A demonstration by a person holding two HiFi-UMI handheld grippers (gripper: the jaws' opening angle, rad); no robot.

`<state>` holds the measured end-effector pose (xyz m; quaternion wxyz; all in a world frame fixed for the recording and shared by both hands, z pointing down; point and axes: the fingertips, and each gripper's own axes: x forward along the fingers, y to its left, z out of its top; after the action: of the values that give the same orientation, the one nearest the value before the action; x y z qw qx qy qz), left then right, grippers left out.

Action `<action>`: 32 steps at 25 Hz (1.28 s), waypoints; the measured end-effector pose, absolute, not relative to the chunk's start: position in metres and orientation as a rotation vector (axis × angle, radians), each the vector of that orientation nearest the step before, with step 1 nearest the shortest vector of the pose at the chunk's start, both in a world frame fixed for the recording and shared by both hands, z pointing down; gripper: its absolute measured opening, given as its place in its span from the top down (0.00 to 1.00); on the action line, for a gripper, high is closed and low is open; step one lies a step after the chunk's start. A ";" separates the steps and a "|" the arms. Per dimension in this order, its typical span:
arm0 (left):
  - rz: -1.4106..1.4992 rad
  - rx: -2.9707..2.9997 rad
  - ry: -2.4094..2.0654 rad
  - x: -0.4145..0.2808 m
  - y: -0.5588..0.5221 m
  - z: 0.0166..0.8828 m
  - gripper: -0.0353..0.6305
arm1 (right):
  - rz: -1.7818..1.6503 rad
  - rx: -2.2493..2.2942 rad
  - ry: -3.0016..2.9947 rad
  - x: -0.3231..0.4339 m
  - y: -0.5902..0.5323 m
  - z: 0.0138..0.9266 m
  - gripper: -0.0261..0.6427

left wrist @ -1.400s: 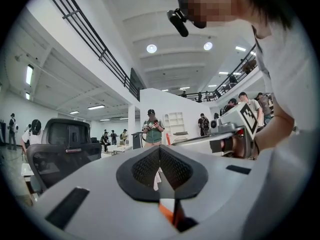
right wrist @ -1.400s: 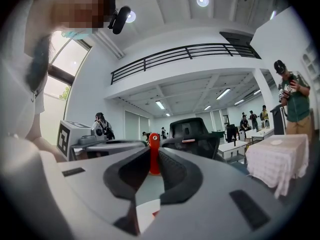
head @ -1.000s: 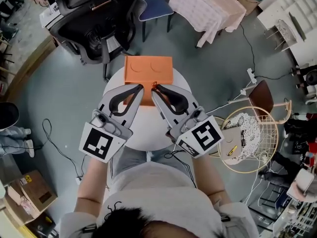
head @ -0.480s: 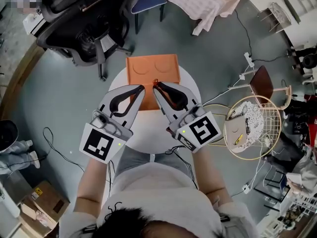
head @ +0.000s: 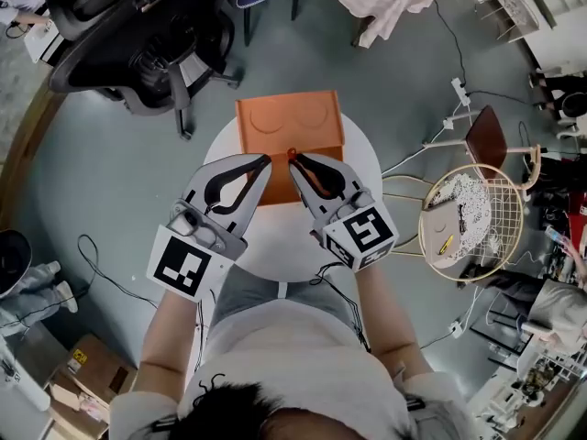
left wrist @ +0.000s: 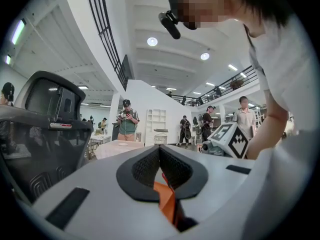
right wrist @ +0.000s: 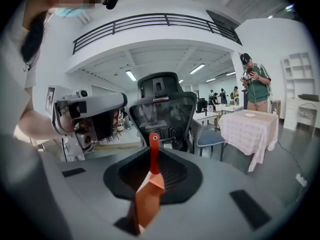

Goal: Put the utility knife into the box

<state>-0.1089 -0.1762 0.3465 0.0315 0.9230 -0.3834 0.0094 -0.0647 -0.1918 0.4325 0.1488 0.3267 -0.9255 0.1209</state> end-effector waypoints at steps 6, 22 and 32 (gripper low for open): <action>0.019 2.816 -1.171 -0.113 -0.182 0.356 0.93 | 0.397 0.901 -2.558 -0.062 -0.192 0.475 0.88; 0.047 2.790 -1.177 -0.127 -0.183 0.375 0.93 | 0.441 0.698 -2.280 -0.063 -0.191 0.583 0.88; 0.045 2.766 -1.188 -0.133 -0.191 0.382 0.93 | 0.438 0.569 -2.094 -0.062 -0.189 0.626 0.88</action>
<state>-0.1334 -0.1907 0.3824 0.0653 0.9168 -0.3937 0.0149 -0.0623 -0.1894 0.6263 0.4474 0.2297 -0.8461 0.1768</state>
